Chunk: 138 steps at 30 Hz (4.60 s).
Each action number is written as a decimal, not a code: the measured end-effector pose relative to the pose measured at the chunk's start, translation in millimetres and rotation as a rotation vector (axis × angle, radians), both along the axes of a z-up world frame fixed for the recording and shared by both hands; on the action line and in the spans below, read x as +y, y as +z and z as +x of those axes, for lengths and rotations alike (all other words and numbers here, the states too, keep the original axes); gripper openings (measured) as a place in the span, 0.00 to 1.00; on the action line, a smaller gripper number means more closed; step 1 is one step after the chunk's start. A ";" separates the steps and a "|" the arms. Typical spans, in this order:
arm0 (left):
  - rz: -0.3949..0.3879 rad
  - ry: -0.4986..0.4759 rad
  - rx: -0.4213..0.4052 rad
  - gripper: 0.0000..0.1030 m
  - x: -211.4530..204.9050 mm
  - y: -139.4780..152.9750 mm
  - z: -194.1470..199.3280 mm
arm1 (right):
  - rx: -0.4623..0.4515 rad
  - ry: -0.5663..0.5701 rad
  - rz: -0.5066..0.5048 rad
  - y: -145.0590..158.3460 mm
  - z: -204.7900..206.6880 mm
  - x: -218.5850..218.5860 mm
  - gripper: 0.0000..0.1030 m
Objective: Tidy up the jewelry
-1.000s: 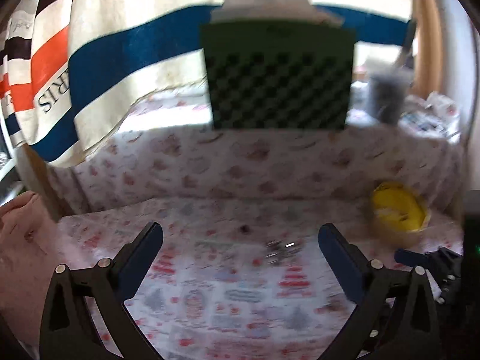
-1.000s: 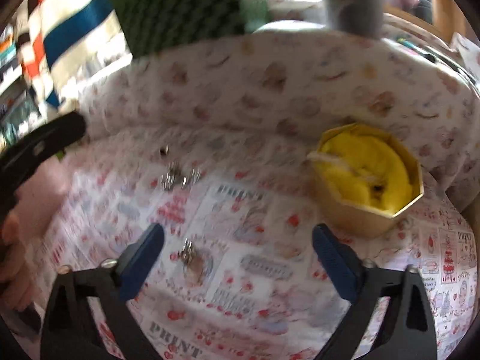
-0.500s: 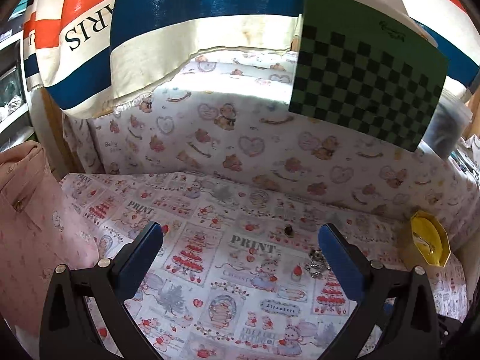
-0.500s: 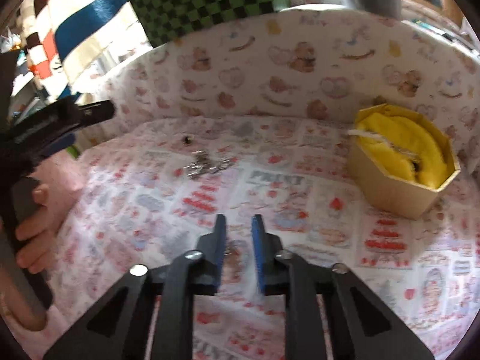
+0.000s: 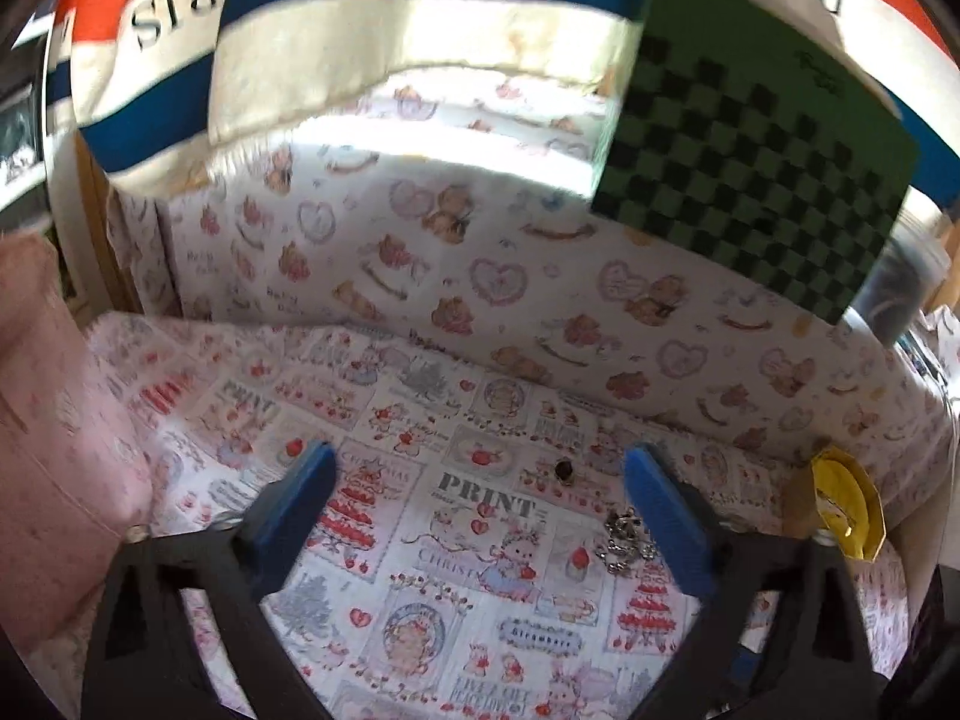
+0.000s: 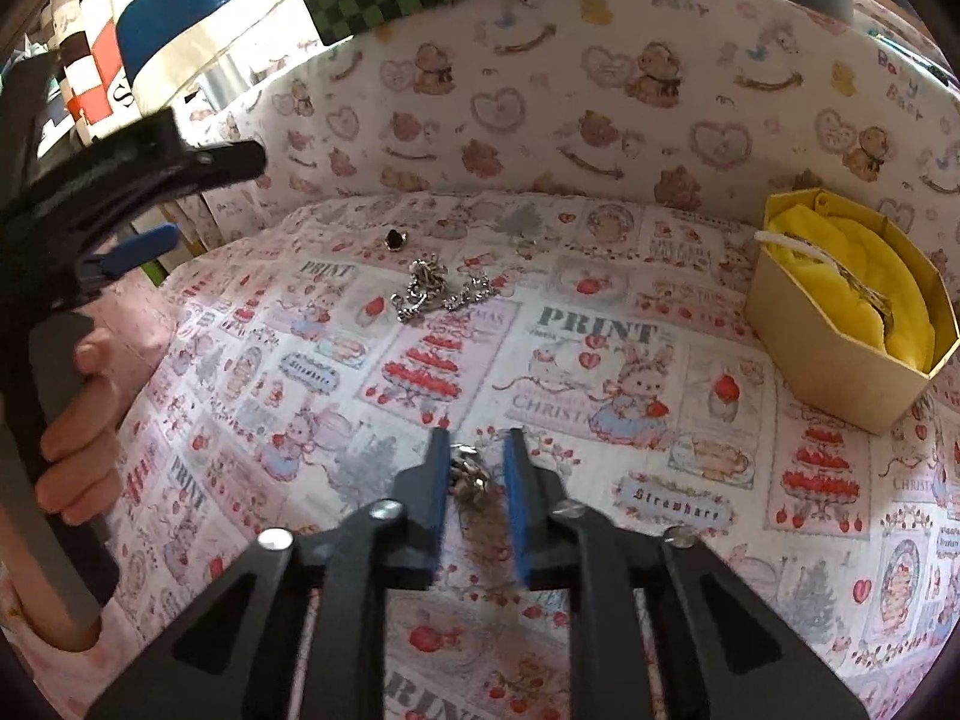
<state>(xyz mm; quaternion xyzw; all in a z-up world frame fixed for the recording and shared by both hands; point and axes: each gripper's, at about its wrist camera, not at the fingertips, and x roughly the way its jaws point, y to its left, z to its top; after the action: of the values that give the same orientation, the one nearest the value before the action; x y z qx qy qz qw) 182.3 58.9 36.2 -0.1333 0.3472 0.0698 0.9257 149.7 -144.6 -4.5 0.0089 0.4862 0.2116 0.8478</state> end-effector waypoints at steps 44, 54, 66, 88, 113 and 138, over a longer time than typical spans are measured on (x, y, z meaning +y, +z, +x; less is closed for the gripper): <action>-0.045 -0.276 0.102 0.26 -38.7 -53.4 65.2 | -0.137 -0.185 0.020 43.1 12.7 -52.0 0.09; -0.001 -0.282 0.067 0.00 -54.6 -51.1 64.5 | -0.144 -0.261 0.043 50.0 17.7 -78.4 0.09; 0.026 -0.366 0.170 0.06 -36.4 -15.6 47.7 | -0.171 -0.354 0.080 54.1 22.2 -112.3 0.09; 0.056 -0.300 0.221 0.17 -64.2 -34.8 82.4 | -0.219 -0.440 0.015 55.5 25.8 -129.7 0.09; 0.027 -0.366 -0.025 0.08 -95.1 33.4 -5.1 | -0.183 -0.506 0.313 62.2 30.0 -187.3 0.09; -0.131 -0.606 0.151 0.08 -246.7 16.2 64.5 | -0.089 -0.513 0.481 42.6 44.2 -219.5 0.10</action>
<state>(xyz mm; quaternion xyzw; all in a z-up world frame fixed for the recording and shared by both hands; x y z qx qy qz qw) 246.8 -187.8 52.5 -0.0776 0.4427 -0.2221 0.8652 193.9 -364.1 38.1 0.3207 0.3670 0.1003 0.8674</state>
